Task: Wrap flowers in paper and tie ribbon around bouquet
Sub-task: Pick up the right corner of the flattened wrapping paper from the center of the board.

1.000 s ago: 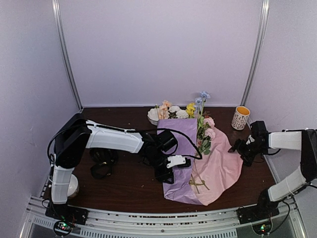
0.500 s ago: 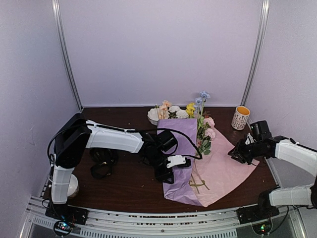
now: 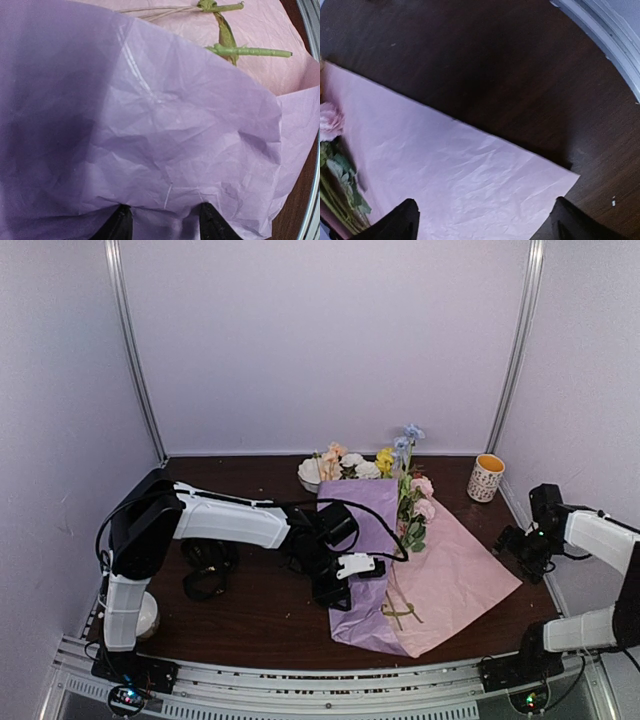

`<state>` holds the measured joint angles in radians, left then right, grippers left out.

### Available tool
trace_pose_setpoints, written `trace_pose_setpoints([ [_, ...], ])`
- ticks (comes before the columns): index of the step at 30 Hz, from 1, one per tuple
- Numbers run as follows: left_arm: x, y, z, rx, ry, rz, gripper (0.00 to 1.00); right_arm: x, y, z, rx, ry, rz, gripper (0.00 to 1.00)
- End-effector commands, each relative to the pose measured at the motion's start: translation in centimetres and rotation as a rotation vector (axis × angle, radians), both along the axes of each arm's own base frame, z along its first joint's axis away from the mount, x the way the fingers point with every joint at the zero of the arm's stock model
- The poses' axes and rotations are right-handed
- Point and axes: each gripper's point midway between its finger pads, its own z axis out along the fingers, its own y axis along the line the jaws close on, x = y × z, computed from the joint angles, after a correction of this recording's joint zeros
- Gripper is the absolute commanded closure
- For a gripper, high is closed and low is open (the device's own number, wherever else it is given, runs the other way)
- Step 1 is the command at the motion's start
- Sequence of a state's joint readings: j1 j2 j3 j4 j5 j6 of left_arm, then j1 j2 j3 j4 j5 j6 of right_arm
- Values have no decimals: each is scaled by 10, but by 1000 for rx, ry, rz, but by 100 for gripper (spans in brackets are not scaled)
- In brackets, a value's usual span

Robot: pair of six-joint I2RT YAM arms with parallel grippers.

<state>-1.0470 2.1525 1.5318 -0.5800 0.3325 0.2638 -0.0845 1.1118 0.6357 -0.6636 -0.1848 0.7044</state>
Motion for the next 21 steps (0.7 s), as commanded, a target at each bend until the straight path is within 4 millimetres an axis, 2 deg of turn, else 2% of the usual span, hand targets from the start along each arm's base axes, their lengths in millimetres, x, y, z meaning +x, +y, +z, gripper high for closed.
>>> trace_pose_setpoints([
  [1,-19,21,-39,118,73,-28,51,-16,-28,-32,-43,181,4,0],
  [4,-20,22,-40,119,74,-29,51,-16,-22,-54,22,215,-1,0],
  [8,-20,21,-40,118,75,-30,51,-6,-1,-69,153,171,0,3],
  [12,-19,21,-40,118,79,-30,51,12,22,-62,261,69,15,11],
  [16,-20,21,-40,118,80,-31,51,26,39,-49,293,18,64,15],
  [19,-19,21,-40,118,81,-29,51,29,47,-44,303,1,82,27],
  [21,-19,21,-40,118,81,-28,51,28,51,-41,311,-11,88,40],
])
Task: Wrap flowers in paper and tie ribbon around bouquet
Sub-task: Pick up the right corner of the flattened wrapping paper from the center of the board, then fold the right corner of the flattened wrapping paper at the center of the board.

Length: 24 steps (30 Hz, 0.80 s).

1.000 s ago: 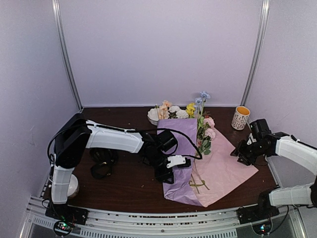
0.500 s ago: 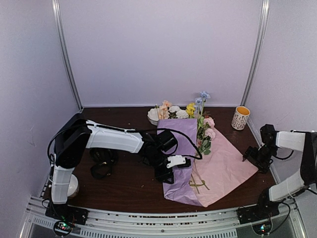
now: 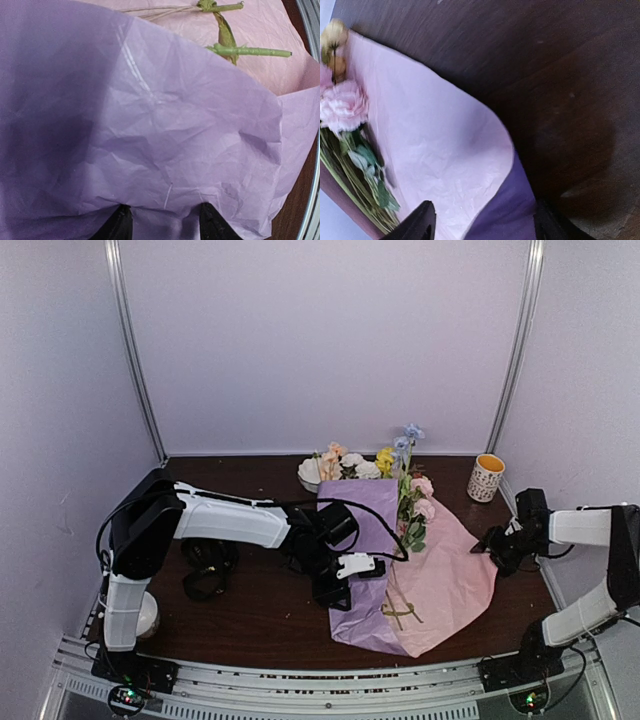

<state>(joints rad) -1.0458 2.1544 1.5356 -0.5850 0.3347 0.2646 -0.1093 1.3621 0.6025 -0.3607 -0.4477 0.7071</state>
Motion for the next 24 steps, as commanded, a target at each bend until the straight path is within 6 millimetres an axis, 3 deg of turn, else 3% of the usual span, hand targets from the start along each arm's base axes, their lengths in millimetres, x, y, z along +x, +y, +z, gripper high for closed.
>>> trace_pose_setpoints([
  [1,-19,21,-40,117,77,-29,51,-13,18,-5,76,30,7,47],
  [5,-19,20,-40,117,78,-31,51,-17,25,8,89,-7,25,86],
  [7,-20,20,-41,117,80,-32,51,-15,30,21,85,-40,47,100],
  [12,-20,20,-41,120,83,-32,51,-1,56,60,71,-97,129,100],
  [19,-20,21,-42,123,84,-31,51,36,149,155,173,-304,282,100],
  [22,-20,20,-42,121,83,-34,51,56,188,174,183,-342,340,100],
  [24,-20,21,-42,123,84,-33,51,71,209,177,181,-345,367,100],
])
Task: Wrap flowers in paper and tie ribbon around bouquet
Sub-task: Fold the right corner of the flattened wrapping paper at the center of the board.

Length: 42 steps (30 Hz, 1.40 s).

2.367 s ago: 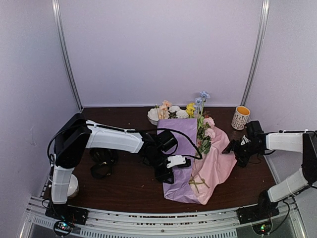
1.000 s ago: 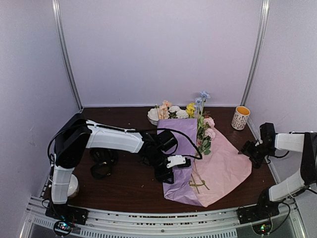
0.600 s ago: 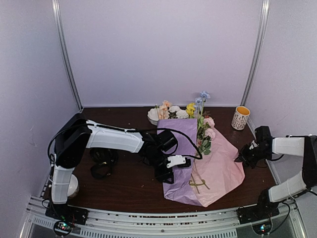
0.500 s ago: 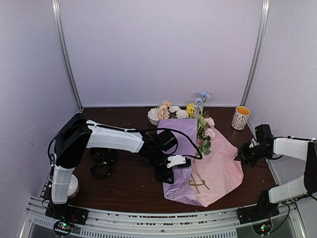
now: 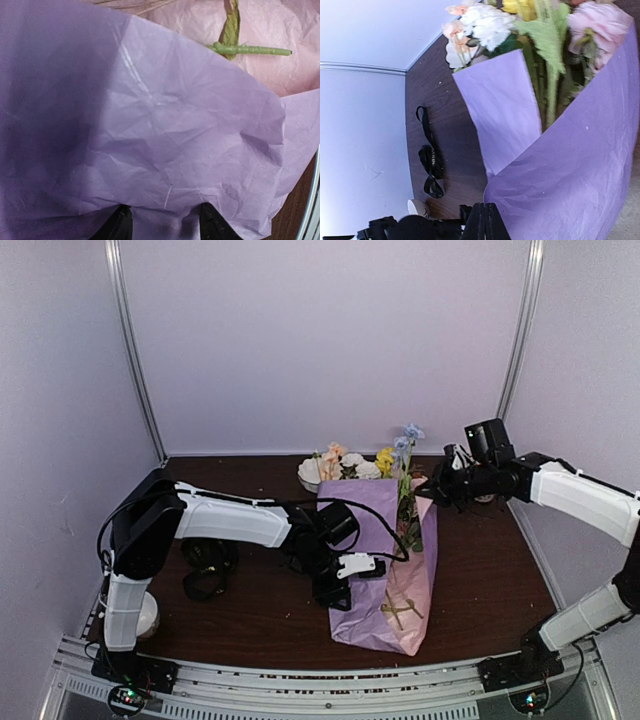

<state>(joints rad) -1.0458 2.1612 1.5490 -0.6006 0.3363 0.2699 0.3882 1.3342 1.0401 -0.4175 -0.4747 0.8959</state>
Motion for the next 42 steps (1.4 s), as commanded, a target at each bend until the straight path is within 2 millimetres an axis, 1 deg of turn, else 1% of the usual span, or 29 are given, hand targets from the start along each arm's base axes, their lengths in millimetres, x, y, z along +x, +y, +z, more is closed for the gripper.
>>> trace_pose_setpoints([
  [1,-20,21,-41,117,80,-29,51,34,41,5,3,-16,10,100],
  [2,-20,21,-42,116,80,-28,51,44,53,7,2,-24,24,100],
  [3,-20,21,-41,116,80,-28,51,50,63,4,0,-22,35,100],
  [5,-20,22,-42,118,80,-29,51,62,85,-7,3,1,62,100],
  [7,-20,22,-43,120,80,-30,51,73,109,-15,21,11,96,100],
  [8,-20,22,-43,119,80,-30,51,79,119,-17,20,8,107,100],
  [9,-20,23,-43,120,81,-30,51,84,127,-25,5,16,119,100],
  [12,-19,24,-44,120,86,-29,51,97,143,-50,-19,56,127,100],
  [16,-18,24,-44,118,95,-27,51,110,162,-72,-7,84,134,100],
  [18,-17,25,-44,117,97,-23,51,115,163,-88,-30,107,135,100],
  [21,-15,26,-40,114,94,-9,51,114,163,-110,-59,140,139,100],
  [23,-13,26,-34,105,83,6,50,110,159,-123,-83,158,145,100],
  [27,-8,25,-18,57,50,41,46,97,144,-149,-138,204,137,100],
  [30,-1,17,13,-43,5,73,44,89,138,-167,-162,227,136,100],
  [32,3,11,43,-134,-32,84,42,87,136,-178,-173,245,136,100],
  [33,4,8,54,-173,-47,90,41,86,135,-182,-178,254,138,100],
  [35,4,4,76,-247,-46,96,40,86,134,-185,-186,256,138,100],
  [37,5,7,92,-295,-2,123,39,88,132,-180,-195,243,124,100],
  [38,10,9,99,-317,22,154,39,90,131,-178,-193,239,118,100],
  [40,27,15,111,-360,100,245,39,92,133,-174,-185,233,110,100],
  [42,55,21,119,-387,184,385,37,93,133,-172,-184,230,101,100],
])
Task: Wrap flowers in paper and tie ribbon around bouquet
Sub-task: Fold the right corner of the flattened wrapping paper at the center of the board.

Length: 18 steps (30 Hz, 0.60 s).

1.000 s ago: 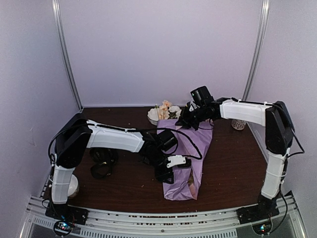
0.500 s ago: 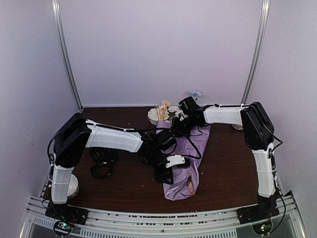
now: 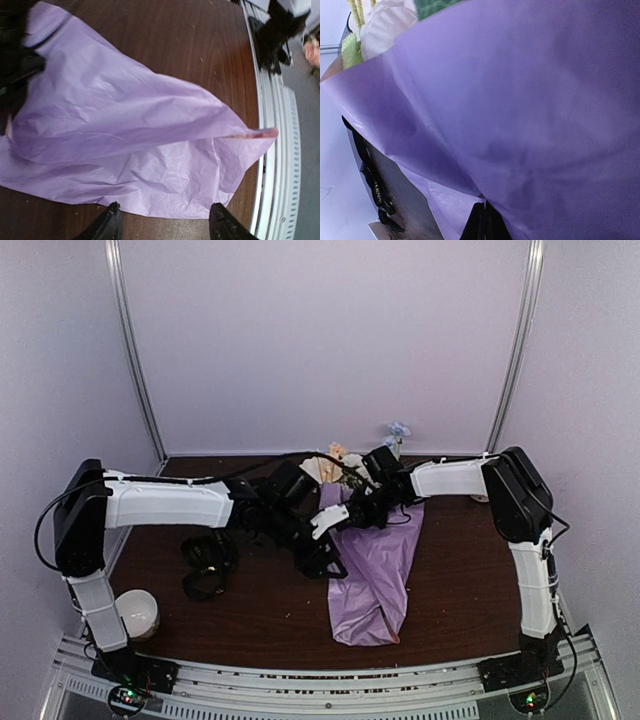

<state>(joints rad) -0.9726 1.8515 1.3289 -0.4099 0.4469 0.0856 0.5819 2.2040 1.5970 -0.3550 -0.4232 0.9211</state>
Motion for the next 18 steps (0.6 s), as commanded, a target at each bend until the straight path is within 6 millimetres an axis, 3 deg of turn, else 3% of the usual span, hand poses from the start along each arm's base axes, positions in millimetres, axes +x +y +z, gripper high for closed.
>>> trace_pose_setpoints([
  [1,59,8,27,-138,210,250,36,0,-10,-9,-50,6,-39,100],
  [3,71,5,27,-159,276,292,29,-1,-13,-12,-56,11,-52,100],
  [9,108,-5,2,-120,296,408,13,-2,-11,-11,-23,3,-79,100],
  [14,121,-23,-7,-137,316,402,13,0,-8,-7,-9,-7,-78,100],
  [18,135,-18,-35,-47,294,461,17,-1,-10,-6,-34,-13,-55,100],
])
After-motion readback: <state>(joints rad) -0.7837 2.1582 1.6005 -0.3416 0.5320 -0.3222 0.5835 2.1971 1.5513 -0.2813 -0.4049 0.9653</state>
